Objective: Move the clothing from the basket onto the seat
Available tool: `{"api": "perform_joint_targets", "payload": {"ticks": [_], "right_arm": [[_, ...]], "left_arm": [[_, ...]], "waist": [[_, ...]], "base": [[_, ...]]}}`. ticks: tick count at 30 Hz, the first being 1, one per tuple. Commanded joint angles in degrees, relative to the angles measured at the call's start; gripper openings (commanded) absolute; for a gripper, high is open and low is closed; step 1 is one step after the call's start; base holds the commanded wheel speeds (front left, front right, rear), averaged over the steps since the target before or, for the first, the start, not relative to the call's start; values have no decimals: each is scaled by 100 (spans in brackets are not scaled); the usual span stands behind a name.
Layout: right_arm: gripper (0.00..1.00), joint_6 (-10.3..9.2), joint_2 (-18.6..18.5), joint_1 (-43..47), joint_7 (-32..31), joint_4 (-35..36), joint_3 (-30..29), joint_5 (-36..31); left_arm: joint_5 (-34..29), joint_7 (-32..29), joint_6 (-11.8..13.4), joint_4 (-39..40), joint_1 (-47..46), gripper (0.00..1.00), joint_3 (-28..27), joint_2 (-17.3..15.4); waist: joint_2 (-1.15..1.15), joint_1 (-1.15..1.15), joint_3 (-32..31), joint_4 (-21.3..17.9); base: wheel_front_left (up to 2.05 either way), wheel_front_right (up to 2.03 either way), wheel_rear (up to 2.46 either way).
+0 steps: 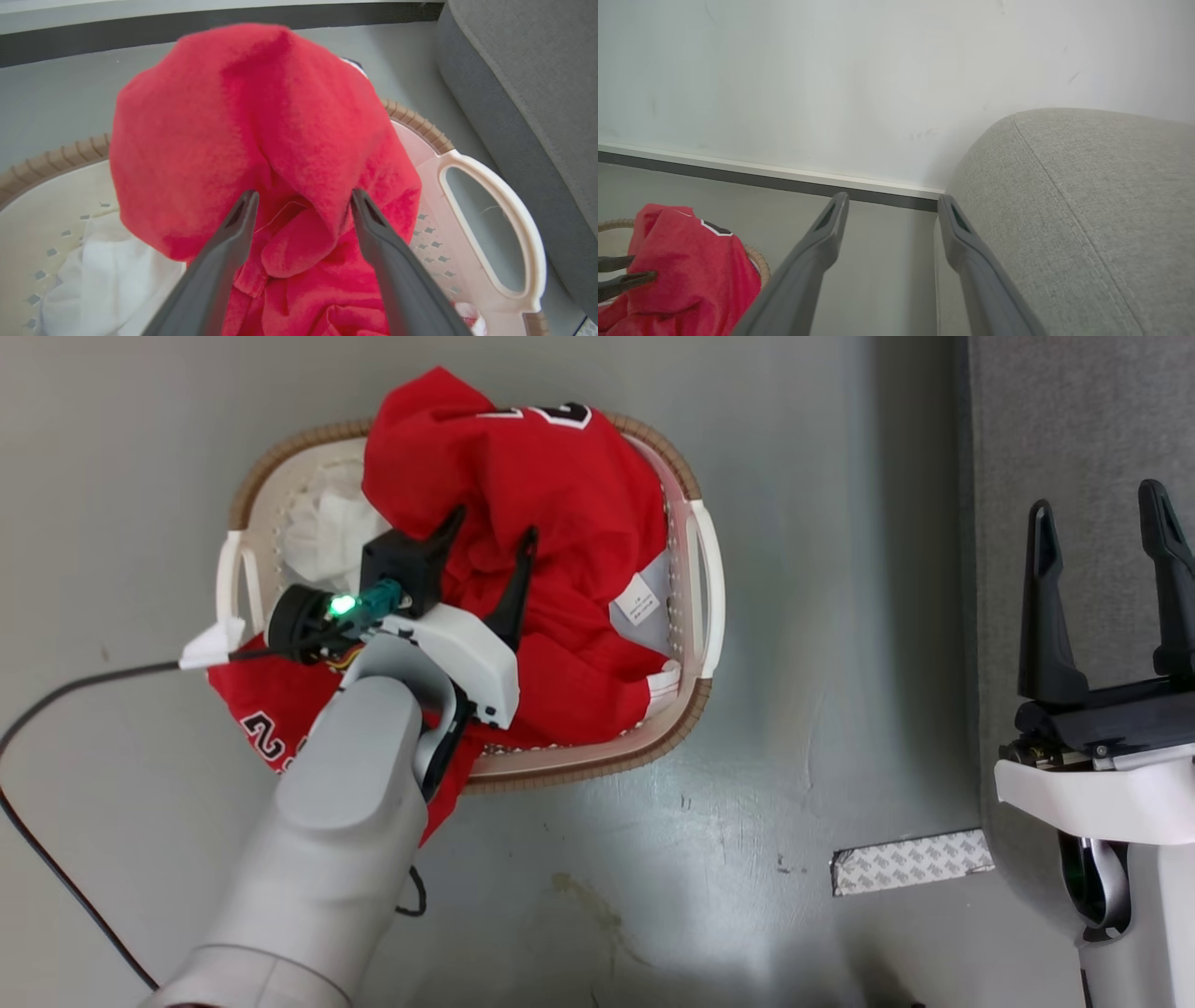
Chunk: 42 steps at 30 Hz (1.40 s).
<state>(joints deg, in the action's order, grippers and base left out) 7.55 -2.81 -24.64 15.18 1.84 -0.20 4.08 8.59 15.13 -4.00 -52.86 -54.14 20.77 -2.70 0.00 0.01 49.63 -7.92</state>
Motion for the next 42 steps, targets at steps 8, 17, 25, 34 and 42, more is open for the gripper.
{"api": "perform_joint_targets", "payload": {"ticks": [8, 17, 25, 34, 42], "right_arm": [[100, -12, -15, -58, -4, 72, 91, 26], [100, -12, -15, -23, -4, 78, 49, -17], [100, -12, -16, -107, -4, -97, 102, 102], [100, -12, -16, 52, -4, -496, 222, 319], [100, -12, -18, 280, -4, -830, 429, 451]], "left_arm": [[16, 4, -49, 27, -201, 100, 81, -38], [105, 4, -135, 256, -255, 0, 260, -39], [246, 4, -242, 757, 169, 0, 142, -44], [576, 4, -340, 1693, 1195, 0, -112, -126], [816, 4, -341, 2549, 2074, 0, -188, -315]], "waist": [[0, -1, 244, -46], [0, -1, 303, -114], [0, -1, -82, -14], [0, -1, -1160, 215], [0, -1, -2136, 388]], "base": [[0, 0, 0], [0, 0, 0], [0, 0, 0], [0, 0, 0], [0, 0, 0]]}}
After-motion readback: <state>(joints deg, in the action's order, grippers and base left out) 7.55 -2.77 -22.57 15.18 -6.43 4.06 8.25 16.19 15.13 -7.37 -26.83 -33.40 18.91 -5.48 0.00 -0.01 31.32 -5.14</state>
